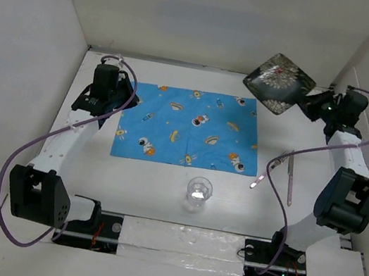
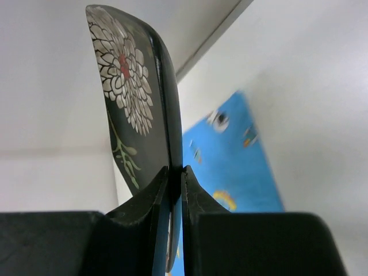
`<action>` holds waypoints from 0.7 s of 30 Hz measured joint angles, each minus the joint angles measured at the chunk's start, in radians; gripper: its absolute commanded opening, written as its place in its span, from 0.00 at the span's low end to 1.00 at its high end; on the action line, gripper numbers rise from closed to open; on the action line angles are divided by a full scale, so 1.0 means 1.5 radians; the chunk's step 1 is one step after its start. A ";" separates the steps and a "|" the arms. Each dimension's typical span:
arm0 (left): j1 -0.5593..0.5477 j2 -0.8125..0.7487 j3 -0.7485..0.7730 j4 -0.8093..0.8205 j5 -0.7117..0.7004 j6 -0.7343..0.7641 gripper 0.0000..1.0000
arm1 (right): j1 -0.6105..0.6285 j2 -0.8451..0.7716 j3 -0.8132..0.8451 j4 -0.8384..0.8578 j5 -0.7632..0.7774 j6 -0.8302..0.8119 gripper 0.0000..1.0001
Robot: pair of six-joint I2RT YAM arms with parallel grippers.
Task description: Set the dinner table for one person
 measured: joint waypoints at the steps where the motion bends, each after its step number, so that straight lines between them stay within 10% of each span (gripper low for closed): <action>1: 0.000 0.002 0.007 -0.002 0.001 0.001 0.13 | 0.020 0.004 0.002 -0.001 -0.025 -0.013 0.00; 11: 0.000 0.009 0.055 -0.009 0.010 0.004 0.14 | 0.261 0.145 0.070 -0.133 -0.254 -0.182 0.00; 21: 0.000 0.009 0.052 -0.007 0.017 0.004 0.15 | 0.349 0.240 0.144 -0.170 -0.242 -0.222 0.00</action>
